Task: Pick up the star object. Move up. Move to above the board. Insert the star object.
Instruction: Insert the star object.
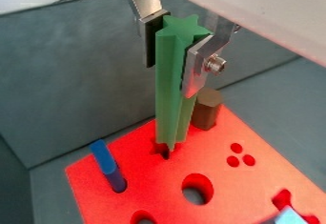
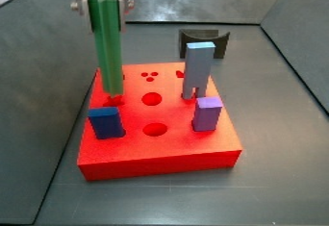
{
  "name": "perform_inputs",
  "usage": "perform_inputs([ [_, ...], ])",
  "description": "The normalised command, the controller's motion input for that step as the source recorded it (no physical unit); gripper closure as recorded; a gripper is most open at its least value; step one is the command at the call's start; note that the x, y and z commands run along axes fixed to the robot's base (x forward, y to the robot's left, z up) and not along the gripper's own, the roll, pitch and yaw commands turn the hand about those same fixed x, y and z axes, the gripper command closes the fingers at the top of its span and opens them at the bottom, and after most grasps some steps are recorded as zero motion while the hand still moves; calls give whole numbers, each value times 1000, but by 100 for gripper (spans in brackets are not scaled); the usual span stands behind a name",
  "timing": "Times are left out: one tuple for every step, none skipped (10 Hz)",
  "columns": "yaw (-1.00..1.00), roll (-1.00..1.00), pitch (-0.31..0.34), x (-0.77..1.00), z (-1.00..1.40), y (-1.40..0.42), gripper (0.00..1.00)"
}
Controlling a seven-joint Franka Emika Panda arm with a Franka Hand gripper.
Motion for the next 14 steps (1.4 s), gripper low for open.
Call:
perform_inputs([
  [114, -27, -33, -49, -66, -37, 100],
  [83, -10, 0, 0, -66, -83, 100],
  [503, 0, 10, 0, -126, -111, 100],
  [663, 40, 13, 0, -100, -200, 100],
  [603, 40, 0, 0, 0, -151, 100],
  [540, 49, 0, 0, 0, -54, 100],
  [143, 7, 0, 0, 0, -9, 100],
  [0, 1, 0, 80, 0, 11, 100],
  [0, 19, 34, 311, 0, 23, 100],
  [0, 0, 13, 217, -31, 0, 100],
  [-83, 0, 0, 180, 0, 0, 100],
  [0, 44, 34, 203, -80, 0, 100],
  [-17, 14, 17, 37, -66, 0, 100],
  [0, 26, 30, 0, -83, 0, 100],
])
